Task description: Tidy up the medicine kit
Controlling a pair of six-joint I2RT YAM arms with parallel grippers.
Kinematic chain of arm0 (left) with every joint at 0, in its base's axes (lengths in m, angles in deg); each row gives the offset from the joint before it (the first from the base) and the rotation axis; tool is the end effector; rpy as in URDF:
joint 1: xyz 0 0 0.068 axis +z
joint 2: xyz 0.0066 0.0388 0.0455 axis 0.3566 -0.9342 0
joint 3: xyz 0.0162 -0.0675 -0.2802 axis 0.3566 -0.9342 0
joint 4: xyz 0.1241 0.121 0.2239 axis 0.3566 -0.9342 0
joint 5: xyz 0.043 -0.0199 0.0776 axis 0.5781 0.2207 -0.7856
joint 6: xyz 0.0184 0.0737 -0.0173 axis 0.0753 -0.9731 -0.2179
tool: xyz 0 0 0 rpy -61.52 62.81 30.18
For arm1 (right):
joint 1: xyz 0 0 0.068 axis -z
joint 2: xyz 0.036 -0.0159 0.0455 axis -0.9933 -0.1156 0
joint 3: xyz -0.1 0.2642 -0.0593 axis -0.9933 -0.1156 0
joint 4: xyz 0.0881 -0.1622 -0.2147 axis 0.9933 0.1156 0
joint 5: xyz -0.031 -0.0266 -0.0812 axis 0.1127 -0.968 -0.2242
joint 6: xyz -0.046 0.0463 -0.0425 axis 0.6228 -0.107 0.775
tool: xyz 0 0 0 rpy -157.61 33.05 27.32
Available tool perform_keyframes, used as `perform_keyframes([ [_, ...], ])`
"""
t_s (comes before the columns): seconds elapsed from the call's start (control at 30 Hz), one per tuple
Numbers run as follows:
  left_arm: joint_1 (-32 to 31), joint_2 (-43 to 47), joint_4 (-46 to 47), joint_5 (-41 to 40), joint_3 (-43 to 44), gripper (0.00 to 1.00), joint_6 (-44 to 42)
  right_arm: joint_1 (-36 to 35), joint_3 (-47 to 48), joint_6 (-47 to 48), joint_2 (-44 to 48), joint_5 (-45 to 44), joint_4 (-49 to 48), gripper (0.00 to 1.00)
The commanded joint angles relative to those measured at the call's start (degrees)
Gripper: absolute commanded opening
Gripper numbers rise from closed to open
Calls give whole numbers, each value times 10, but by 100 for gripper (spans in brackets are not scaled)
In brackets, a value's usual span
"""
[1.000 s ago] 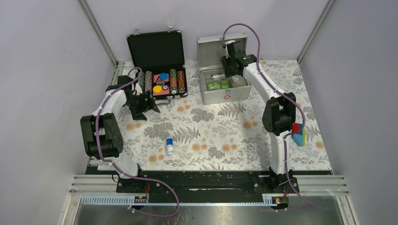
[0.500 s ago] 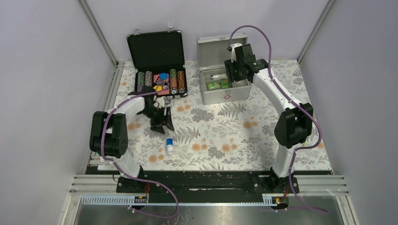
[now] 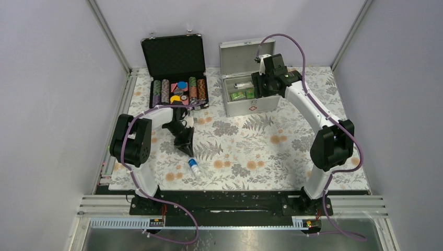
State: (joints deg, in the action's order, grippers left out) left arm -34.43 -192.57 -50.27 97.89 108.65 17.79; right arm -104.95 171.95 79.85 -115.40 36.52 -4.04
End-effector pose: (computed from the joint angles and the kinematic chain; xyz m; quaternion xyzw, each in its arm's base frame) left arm 0.2992 -0.1048 0.1188 -0.0534 -0.9665 0.2341 0.0908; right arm 0.4293 0.1689 0.3163 -0.1640 0.9000 0.0714 0.3975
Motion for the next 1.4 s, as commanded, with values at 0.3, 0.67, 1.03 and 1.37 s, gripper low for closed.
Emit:
perform_keyframes([
  [0.3,27,-29,-36,156,257,0,-68,2,12,57,18,257,10,53],
  [0.67,63,-66,20,434,386,0,-15,-52,59,68,-23,460,-41,100],
  [1.03,67,-63,229,516,367,0,217,-108,117,31,-97,429,-53,86],
  [1.37,68,-47,906,517,198,1,737,-114,128,15,-107,423,-54,47],
])
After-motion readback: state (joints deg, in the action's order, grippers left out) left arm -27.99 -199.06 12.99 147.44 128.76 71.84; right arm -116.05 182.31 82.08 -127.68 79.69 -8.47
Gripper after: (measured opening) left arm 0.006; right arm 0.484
